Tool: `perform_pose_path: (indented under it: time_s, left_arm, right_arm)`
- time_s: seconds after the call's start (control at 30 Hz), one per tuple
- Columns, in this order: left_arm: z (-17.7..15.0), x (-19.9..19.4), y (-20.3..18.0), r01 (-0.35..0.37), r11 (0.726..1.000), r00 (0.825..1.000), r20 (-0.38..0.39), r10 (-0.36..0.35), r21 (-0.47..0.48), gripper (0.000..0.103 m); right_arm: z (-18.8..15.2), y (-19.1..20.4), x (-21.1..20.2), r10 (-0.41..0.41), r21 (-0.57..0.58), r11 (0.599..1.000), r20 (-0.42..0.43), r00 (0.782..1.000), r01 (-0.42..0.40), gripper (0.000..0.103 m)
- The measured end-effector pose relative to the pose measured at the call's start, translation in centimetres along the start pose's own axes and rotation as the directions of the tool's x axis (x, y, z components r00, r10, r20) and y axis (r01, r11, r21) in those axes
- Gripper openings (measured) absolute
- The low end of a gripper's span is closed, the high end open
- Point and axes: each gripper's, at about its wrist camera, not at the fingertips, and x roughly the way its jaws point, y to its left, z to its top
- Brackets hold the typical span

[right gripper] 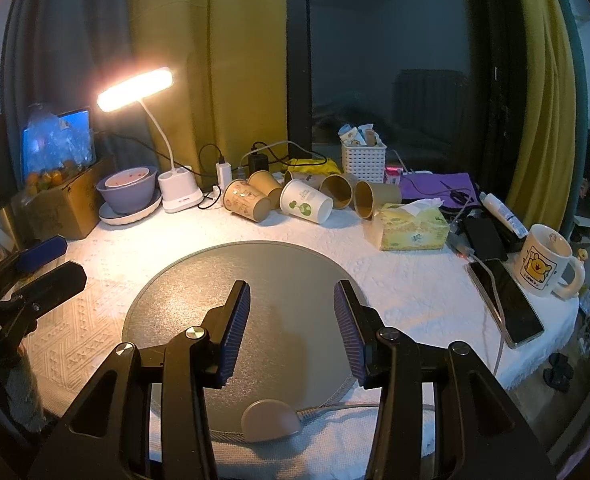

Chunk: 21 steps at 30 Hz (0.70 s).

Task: Flip cup upright

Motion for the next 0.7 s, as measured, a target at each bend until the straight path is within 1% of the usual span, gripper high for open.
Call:
perform_pose_path:
  time_s: [0.7]
  left_arm:
    - [-0.09, 0.05, -0.02, 0.0, 1.0, 1.0, 0.0, 0.0, 0.001, 0.094]
  right_arm:
    - [-0.08, -0.07, 0.05, 0.0, 0.001, 1.0, -0.001, 1.0, 0.0, 0.046]
